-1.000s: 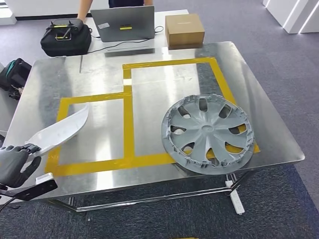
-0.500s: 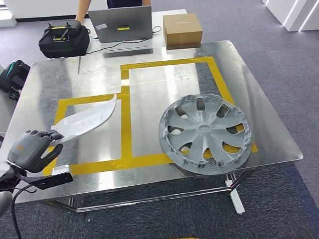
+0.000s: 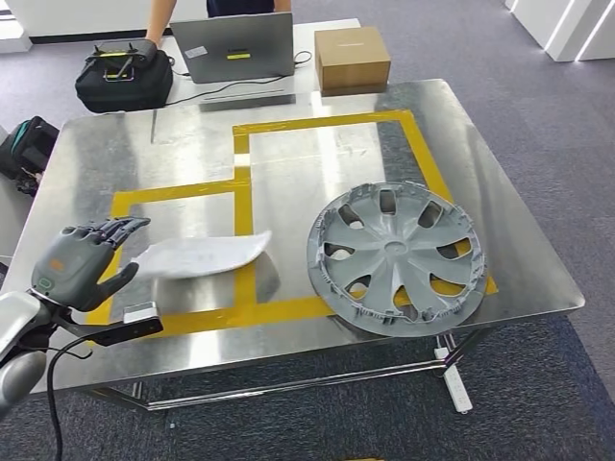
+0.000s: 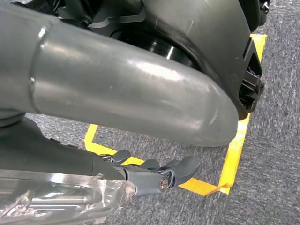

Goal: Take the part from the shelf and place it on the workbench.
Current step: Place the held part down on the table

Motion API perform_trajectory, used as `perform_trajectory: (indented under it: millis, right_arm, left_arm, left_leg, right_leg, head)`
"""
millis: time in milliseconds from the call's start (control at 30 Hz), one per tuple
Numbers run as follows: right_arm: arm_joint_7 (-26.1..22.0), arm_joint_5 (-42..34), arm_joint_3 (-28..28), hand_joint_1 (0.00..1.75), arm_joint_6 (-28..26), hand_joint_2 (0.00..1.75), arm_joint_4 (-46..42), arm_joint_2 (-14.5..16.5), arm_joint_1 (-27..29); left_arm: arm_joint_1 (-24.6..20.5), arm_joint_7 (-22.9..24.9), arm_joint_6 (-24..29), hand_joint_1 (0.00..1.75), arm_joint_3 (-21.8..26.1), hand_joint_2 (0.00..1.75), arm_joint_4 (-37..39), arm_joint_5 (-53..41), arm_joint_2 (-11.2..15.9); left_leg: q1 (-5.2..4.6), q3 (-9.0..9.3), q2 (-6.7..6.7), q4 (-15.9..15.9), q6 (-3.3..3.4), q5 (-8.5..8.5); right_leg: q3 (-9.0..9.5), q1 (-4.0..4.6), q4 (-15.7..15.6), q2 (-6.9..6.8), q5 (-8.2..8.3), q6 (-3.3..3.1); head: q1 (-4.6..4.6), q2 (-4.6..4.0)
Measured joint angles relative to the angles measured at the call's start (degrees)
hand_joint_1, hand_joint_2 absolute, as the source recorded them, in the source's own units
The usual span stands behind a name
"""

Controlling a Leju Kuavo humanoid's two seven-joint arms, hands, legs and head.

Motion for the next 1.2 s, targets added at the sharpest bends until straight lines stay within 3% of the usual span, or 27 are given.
perform_trajectory:
  millis: [433,567,867,1000,1067,1133,1200]
  right_arm:
    - [0.05,0.03,-0.27,0.0,-0.05,0.0,0.0,-0.01,0.43]
    - [0.07,0.09,-0.29,0.0,-0.26,0.0,0.0,-0.01,0.46]
    - [0.21,0.34,-0.39,0.0,-1.76,0.0,-0.09,-0.11,1.24]
    - [0.08,-0.05,-0.58,0.0,-2.48,0.0,-0.54,-0.18,1.5]
    - [-0.01,-0.31,-0.62,0.0,-3.1,0.0,-0.92,-0.39,1.63]
    - [-0.08,-0.45,-0.62,0.0,-3.65,0.0,-1.27,-0.64,1.81]
    - [-0.09,-0.53,-0.6,0.0,-4.01,0.0,-1.46,-0.76,1.91]
  left_arm:
    - [-0.68,0.06,0.07,0.0,-1.41,1.75,0.25,-0.02,-0.17]
    - [-0.68,0.06,0.04,0.0,-1.4,0.0,0.29,1.39,-0.17]
    - [0.25,2.4,0.1,0.0,-0.1,0.0,0.29,1.51,0.5]
    - [2.37,4.03,0.99,0.0,1.85,0.0,0.29,1.13,1.14]
    - [4.29,4.31,1.76,0.0,3.47,0.0,0.28,1.08,1.84]
    - [6.27,4.26,1.96,0.0,5.09,0.0,0.27,0.97,2.13]
    - [8.3,4.14,1.6,0.0,6.23,0.0,0.27,0.8,2.11]
  left_leg:
    - [0.0,0.01,0.0,0.0,0.0,0.0]
    - [0.0,0.0,0.0,0.0,0.0,0.0]
    - [0.03,-0.1,0.0,-0.02,0.06,0.02]
    - [-0.21,-0.1,0.03,0.04,0.79,0.22]
    - [0.07,0.3,0.25,-0.89,1.31,0.93]
    - [0.42,0.62,0.47,-1.63,1.62,1.36]
    - [0.51,0.62,0.55,-1.62,1.64,1.37]
  right_leg:
    - [0.02,0.0,0.0,0.0,0.0,0.0]
    - [0.01,0.0,-0.01,0.0,0.0,0.0]
    - [0.09,0.01,-0.41,-0.02,0.14,0.1]
    - [0.28,-0.38,-0.96,0.16,0.69,0.98]
    - [-0.14,-0.36,-0.46,0.2,-0.01,1.51]
    - [-2.35,-0.38,4.32,-0.06,-2.95,1.95]
    - [-5.7,-0.55,12.18,-0.25,-6.08,2.36]
  head:
    - [0.0,0.0]
    - [0.0,0.0]
    - [0.0,0.0]
    - [-0.06,0.0]
    - [-0.01,0.0]
    - [0.18,0.0]
    - [0.3,0.0]
